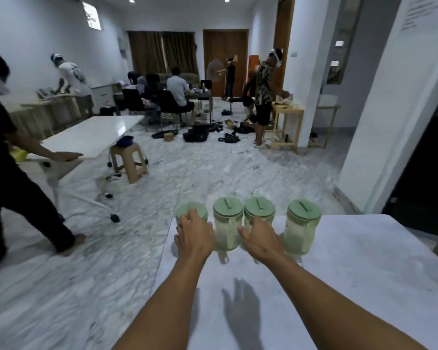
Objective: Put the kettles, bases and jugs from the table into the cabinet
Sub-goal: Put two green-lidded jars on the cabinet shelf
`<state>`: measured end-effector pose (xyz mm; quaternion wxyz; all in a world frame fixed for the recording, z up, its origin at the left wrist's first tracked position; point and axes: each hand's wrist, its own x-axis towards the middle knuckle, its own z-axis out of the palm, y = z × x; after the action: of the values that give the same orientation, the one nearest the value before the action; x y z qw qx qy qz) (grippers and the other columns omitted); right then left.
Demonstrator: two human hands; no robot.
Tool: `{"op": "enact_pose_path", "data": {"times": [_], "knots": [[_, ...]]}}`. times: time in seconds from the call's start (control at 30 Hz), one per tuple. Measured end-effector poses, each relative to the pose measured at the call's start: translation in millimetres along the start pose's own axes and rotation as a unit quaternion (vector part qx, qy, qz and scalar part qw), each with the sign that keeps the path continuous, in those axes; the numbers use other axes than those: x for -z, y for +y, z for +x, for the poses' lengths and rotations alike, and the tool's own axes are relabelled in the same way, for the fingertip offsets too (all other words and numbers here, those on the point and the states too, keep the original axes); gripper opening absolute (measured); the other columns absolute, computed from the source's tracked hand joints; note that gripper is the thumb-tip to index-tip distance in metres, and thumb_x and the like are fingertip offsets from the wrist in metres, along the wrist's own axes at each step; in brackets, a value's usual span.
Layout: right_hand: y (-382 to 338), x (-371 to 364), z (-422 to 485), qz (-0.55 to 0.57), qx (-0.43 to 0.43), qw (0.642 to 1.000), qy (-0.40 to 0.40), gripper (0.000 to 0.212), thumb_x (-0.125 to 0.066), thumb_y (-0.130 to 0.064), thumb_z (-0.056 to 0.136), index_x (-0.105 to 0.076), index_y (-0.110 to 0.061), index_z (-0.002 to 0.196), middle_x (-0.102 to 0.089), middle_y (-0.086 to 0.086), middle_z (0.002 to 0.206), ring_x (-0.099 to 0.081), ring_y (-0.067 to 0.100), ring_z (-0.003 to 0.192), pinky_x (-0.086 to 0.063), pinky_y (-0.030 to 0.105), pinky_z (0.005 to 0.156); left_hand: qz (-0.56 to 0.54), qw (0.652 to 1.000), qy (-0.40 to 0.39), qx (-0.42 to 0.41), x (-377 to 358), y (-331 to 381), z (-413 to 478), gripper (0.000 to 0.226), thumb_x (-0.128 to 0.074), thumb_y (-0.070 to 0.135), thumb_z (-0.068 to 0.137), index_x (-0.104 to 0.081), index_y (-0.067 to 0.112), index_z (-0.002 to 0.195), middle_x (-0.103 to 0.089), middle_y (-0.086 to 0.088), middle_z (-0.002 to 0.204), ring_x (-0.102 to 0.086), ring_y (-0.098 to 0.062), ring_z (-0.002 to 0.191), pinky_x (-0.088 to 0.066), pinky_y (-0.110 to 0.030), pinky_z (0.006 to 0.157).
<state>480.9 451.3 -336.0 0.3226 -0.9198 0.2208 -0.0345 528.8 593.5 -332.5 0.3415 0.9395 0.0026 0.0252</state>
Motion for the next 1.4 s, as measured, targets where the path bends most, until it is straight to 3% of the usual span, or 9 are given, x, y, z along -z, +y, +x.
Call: {"op": "enact_pose_path", "data": {"times": [0.17, 0.3, 0.4, 0.53, 0.67, 0.77, 0.93, 1.13, 1.4], "knots": [[1, -57, 64, 0.106, -0.082, 0.99, -0.053, 0.053, -0.064, -0.046, 0.088, -0.059, -0.005, 0.122, -0.067, 0.017, 0.124, -0.062, 0.036, 0.115, -0.047, 0.036, 0.088, -0.097, 0.981, 0.01, 0.168, -36, -26, 45, 0.057, -0.061, 0.037, 0.091, -0.043, 0.002, 0.131, -0.049, -0.02, 0.134, -0.05, -0.039, 0.123, -0.044, -0.047, 0.097], [4, -86, 100, 0.117, -0.13, 0.982, -0.076, 0.077, -0.064, -0.064, 0.076, -0.055, -0.008, 0.128, -0.066, 0.015, 0.125, -0.063, 0.037, 0.115, -0.049, 0.04, 0.092, -0.147, 0.948, -0.031, 0.282, -66, -41, 77, 0.089, -0.065, 0.059, 0.079, -0.037, 0.001, 0.141, -0.045, -0.021, 0.142, -0.046, -0.04, 0.128, -0.043, -0.048, 0.101], [9, -98, 117, 0.096, -0.121, 0.985, -0.075, 0.06, -0.056, -0.059, 0.087, -0.058, -0.01, 0.123, -0.067, 0.015, 0.122, -0.063, 0.036, 0.112, -0.049, 0.038, 0.089, -0.165, 0.94, -0.034, 0.296, -83, -49, 91, 0.082, -0.06, 0.062, 0.082, -0.045, 0.002, 0.136, -0.053, -0.02, 0.137, -0.051, -0.04, 0.124, -0.045, -0.045, 0.099], [12, -102, 122, 0.093, -0.11, 0.986, -0.085, 0.042, -0.048, -0.044, 0.1, -0.057, -0.009, 0.121, -0.066, 0.015, 0.121, -0.062, 0.035, 0.113, -0.038, 0.031, 0.079, -0.201, 0.942, -0.033, 0.266, -90, -48, 96, 0.055, -0.052, 0.051, 0.093, -0.062, 0.004, 0.12, -0.064, -0.019, 0.122, -0.058, -0.037, 0.113, -0.045, -0.035, 0.089], [5, -97, 118, 0.121, -0.109, 0.983, -0.088, 0.043, -0.048, -0.041, 0.1, -0.055, -0.007, 0.125, -0.064, 0.016, 0.124, -0.06, 0.037, 0.115, -0.044, 0.035, 0.088, -0.253, 0.935, -0.023, 0.248, -81, -41, 94, 0.049, -0.053, 0.048, 0.094, -0.066, 0.003, 0.111, -0.068, -0.014, 0.109, -0.06, -0.031, 0.094, -0.041, -0.029, 0.077], [-11, -83, 106, 0.153, -0.1, 0.98, -0.074, 0.048, -0.047, -0.046, 0.098, -0.056, -0.007, 0.125, -0.064, 0.017, 0.124, -0.06, 0.038, 0.115, -0.049, 0.042, 0.095, -0.271, 0.932, 0.011, 0.241, -62, -32, 87, 0.054, -0.049, 0.054, 0.092, -0.068, 0.005, 0.103, -0.071, -0.013, 0.103, -0.064, -0.031, 0.093, -0.049, -0.035, 0.08], [-39, -42, 72, 0.255, -0.043, 0.966, -0.004, 0.054, -0.052, -0.058, 0.085, -0.059, -0.01, 0.11, -0.071, 0.015, 0.108, -0.067, 0.035, 0.101, -0.053, 0.048, 0.092, -0.318, 0.929, 0.085, 0.171, -12, -3, 60, 0.038, -0.05, 0.051, 0.093, -0.049, 0.023, 0.066, -0.071, -0.008, 0.085, -0.068, -0.029, 0.085, -0.053, -0.041, 0.085], [-44, 42, 5, 0.404, 0.014, 0.909, 0.098, 0.03, -0.056, -0.042, 0.095, -0.059, -0.012, 0.094, -0.064, 0.006, 0.079, -0.063, 0.023, 0.072, -0.047, 0.036, 0.066, -0.391, 0.915, 0.069, 0.069, 37, 50, 7, 0.045, -0.048, 0.05, 0.092, -0.063, 0.008, 0.086, -0.067, -0.004, 0.077, -0.063, -0.024, 0.073, -0.048, -0.036, 0.07], [35, 174, -95, 0.405, -0.018, 0.867, 0.288, 0.035, -0.052, -0.053, 0.09, -0.055, -0.019, 0.085, -0.062, 0.004, 0.08, -0.06, 0.026, 0.079, -0.051, 0.045, 0.079, -0.428, 0.901, -0.036, -0.058, 25, 183, -107, 0.046, -0.046, 0.051, 0.092, -0.064, 0.009, 0.091, -0.068, -0.009, 0.088, -0.065, -0.029, 0.086, -0.053, -0.043, 0.081]]}}
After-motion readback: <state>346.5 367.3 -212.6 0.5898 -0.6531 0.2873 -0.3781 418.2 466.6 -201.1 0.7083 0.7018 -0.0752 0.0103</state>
